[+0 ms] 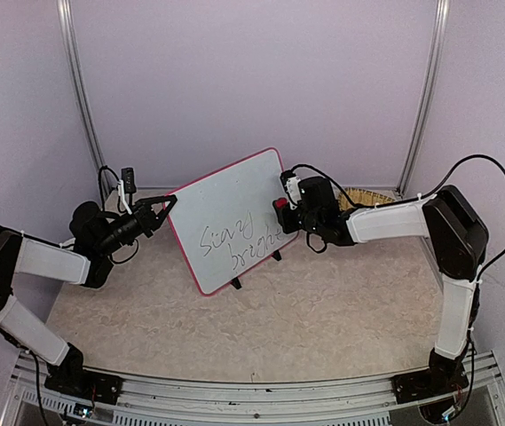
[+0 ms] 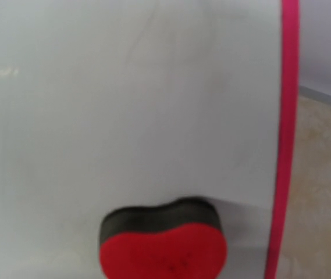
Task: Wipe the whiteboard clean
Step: Erase the whiteboard at the center of the board.
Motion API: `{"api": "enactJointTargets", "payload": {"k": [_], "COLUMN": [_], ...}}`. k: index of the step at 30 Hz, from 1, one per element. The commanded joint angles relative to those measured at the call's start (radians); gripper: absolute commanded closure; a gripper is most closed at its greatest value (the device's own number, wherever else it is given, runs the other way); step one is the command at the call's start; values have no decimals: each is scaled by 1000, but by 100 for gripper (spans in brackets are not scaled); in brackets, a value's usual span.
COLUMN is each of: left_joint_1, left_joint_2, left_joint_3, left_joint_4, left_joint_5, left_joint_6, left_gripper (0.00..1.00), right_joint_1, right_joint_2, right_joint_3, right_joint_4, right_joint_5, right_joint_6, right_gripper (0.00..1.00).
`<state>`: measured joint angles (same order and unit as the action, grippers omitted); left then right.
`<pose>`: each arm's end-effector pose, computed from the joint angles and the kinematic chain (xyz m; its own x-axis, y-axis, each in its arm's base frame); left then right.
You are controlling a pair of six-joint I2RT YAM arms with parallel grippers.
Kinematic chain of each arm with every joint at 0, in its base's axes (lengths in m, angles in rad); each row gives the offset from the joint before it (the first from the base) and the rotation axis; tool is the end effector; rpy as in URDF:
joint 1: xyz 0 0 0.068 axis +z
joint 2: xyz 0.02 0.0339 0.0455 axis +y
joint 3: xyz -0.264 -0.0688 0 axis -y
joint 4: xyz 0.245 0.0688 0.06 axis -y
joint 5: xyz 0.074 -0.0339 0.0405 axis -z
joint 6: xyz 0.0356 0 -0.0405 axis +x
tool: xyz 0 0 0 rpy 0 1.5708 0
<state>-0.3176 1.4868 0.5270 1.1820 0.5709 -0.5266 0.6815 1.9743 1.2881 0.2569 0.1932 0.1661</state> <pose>0.2685 -0.1085 0.2332 -0.2027 -0.3785 -0.9031 0.7653 0.5141 -0.3873 0.3540 0.2783 0.2021 -0.3986 -0.1144 -0.9100 -0.4226 0.9035 0.0715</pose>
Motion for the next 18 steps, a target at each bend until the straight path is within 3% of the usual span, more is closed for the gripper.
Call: {"api": "enactJointTargets", "payload": {"k": [1, 18], "left_joint_1": [-29, -29], "left_joint_2": [20, 13], "left_joint_3": [3, 3], "left_joint_4": [-15, -21], "left_joint_5": [143, 140], "left_joint_6": [56, 60], "left_gripper": [100, 100], "right_joint_1": [33, 35], "right_joint_2": [-1, 20], "right_joint_3": [-15, 231], "right_joint_4": [-36, -114], "right_joint_5": [-2, -7], "right_joint_6": [-13, -63], "right_gripper": [82, 82]}}
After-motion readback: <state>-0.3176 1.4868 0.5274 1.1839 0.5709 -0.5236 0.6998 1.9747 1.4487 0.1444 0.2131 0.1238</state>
